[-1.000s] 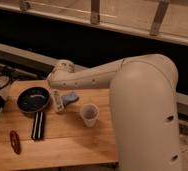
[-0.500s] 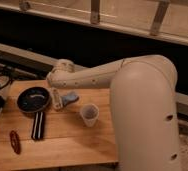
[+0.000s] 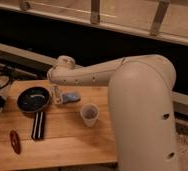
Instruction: Stand the bottle upright
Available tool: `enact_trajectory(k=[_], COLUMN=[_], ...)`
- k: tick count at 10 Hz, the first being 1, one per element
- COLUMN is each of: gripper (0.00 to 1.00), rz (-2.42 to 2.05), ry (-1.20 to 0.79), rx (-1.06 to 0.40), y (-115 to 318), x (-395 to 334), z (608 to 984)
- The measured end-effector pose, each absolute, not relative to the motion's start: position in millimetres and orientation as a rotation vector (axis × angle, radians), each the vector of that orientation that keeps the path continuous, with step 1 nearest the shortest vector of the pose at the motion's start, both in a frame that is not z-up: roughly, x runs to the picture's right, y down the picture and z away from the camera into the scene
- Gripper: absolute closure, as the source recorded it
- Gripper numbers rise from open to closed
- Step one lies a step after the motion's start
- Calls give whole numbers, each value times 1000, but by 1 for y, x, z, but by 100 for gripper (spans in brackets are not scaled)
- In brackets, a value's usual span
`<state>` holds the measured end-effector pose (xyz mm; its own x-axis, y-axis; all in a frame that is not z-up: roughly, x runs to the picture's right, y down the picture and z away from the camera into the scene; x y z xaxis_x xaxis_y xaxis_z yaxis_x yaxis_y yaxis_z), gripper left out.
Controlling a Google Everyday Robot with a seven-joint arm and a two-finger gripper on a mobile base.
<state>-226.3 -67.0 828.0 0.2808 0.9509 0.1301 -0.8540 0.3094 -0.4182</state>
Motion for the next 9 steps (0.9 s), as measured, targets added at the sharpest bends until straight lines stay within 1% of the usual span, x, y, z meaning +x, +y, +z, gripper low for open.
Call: enact_trajectory(k=[5, 9], gripper=[100, 100], rz=[1217, 1181], ry=[-474, -480], rx=[-268, -267], y=[-69, -75], x=[-232, -239], z=[844, 851])
